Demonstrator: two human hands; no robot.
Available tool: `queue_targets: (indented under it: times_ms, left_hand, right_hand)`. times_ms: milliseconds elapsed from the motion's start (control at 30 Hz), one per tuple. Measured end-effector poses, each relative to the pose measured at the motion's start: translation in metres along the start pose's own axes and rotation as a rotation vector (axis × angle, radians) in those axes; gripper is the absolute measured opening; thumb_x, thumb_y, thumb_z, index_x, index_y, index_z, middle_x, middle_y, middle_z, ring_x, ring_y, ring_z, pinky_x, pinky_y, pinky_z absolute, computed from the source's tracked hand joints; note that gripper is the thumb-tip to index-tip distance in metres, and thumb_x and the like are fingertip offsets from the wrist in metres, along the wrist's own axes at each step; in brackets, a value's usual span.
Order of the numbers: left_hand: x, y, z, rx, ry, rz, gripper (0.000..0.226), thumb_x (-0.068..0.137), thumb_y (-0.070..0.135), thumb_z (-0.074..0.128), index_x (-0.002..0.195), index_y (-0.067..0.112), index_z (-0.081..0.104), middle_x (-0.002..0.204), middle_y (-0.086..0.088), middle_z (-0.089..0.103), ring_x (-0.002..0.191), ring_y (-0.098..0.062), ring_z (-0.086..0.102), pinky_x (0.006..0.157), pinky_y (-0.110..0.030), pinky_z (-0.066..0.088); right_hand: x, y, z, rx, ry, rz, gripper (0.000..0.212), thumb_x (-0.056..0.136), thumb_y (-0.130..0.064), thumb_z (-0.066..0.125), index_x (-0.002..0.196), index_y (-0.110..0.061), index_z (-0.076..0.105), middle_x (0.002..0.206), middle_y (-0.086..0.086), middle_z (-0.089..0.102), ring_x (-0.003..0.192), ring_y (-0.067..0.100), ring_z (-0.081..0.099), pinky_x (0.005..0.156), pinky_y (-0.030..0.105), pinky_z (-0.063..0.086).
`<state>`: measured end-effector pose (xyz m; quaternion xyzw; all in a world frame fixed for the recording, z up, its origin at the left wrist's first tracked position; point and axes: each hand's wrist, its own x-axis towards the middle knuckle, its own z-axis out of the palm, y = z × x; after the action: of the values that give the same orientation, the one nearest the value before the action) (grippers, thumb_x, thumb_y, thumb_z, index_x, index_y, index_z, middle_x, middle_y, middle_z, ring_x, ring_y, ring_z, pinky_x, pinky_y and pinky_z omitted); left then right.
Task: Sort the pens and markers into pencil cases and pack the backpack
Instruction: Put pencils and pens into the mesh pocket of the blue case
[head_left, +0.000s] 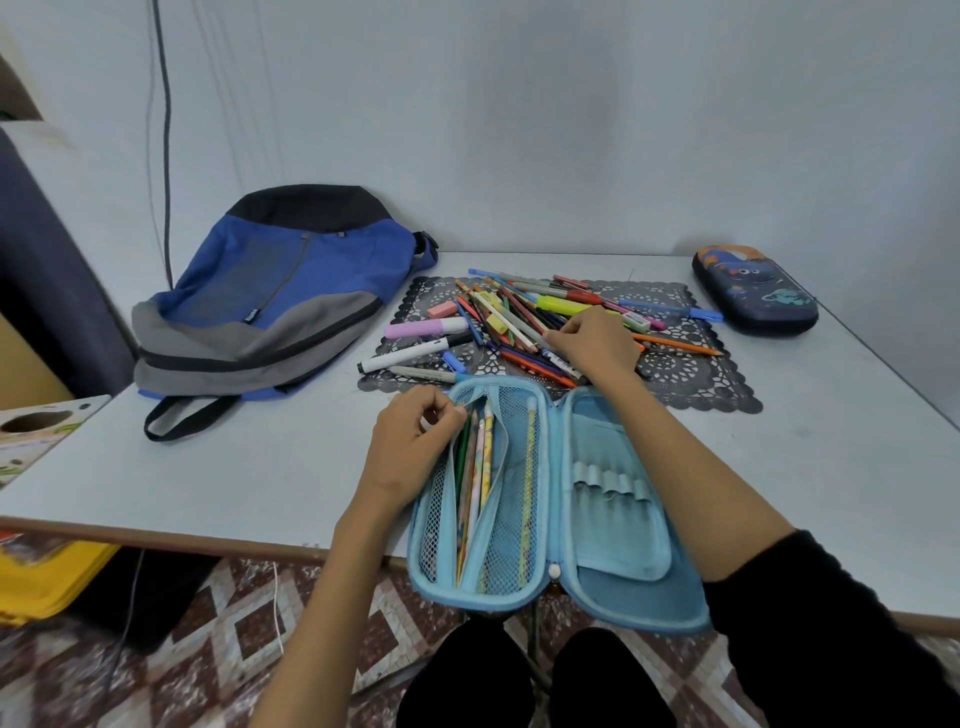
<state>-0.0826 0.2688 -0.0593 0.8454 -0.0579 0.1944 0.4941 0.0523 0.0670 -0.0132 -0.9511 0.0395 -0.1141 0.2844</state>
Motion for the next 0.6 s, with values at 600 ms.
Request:
queue_targets:
  times_ms: [600]
  left_hand:
    - [0.0, 0.0, -0.002, -0.004, -0.002, 0.009, 0.028, 0.081, 0.042, 0.054, 0.074, 0.015, 0.059, 0.076, 0.001, 0.06, 0.068, -0.012, 0.047, 0.063, -0.032, 0.04]
  right_hand:
    - [-0.012, -0.027, -0.033, 0.964, 0.486, -0.251, 0.005, 0.094, -0.016, 0.056, 0.096, -0.021, 0.054, 0.084, -0.004, 0.062, 0.074, 0.02, 0.065, 0.059, 0.042, 0.057]
